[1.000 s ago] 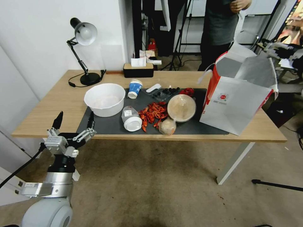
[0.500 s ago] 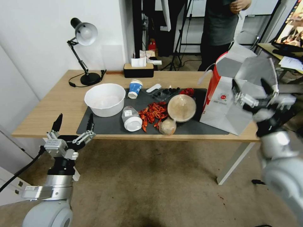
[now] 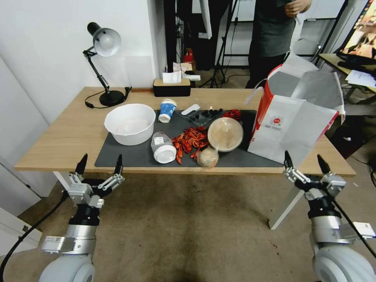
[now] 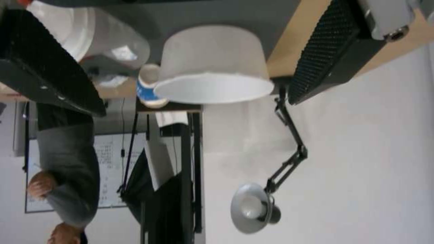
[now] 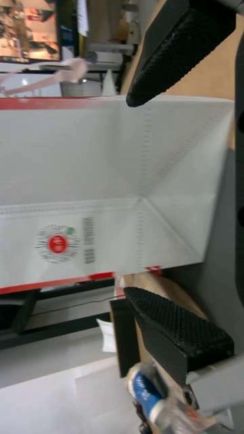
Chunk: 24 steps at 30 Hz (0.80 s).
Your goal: Pick up the food delivery bag from the floor and place it on the table.
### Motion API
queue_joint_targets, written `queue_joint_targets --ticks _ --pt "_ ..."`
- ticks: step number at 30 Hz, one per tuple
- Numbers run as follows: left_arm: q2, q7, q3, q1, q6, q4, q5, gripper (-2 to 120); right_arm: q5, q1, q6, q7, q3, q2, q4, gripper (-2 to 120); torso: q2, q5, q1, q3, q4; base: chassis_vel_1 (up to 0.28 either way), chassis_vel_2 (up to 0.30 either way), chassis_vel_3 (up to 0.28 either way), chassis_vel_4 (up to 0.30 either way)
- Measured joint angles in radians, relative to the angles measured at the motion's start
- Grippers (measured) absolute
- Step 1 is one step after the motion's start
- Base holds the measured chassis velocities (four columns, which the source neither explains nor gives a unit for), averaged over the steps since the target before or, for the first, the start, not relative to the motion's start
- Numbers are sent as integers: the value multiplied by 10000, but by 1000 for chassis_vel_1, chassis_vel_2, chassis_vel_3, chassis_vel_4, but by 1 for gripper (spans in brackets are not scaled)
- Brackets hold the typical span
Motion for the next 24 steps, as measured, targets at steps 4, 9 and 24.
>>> queue_joint_targets --ticks 4,9,24 --pt "-23 68 0 11 -179 374 -8 100 -164 -17 -16 -54 -364 122 -95 100 0 -1 1 0 0 0 0 0 0" --pt "-51 71 1 -15 -241 470 -2 100 -348 59 -126 -108 -558 198 -79 100 0 -1 0 0 0 0 0 0 0" --pt "-54 6 59 -121 -37 569 120 100 -366 97 -648 -79 -754 110 -73 100 0 1 0 0 0 0 0 0 0"
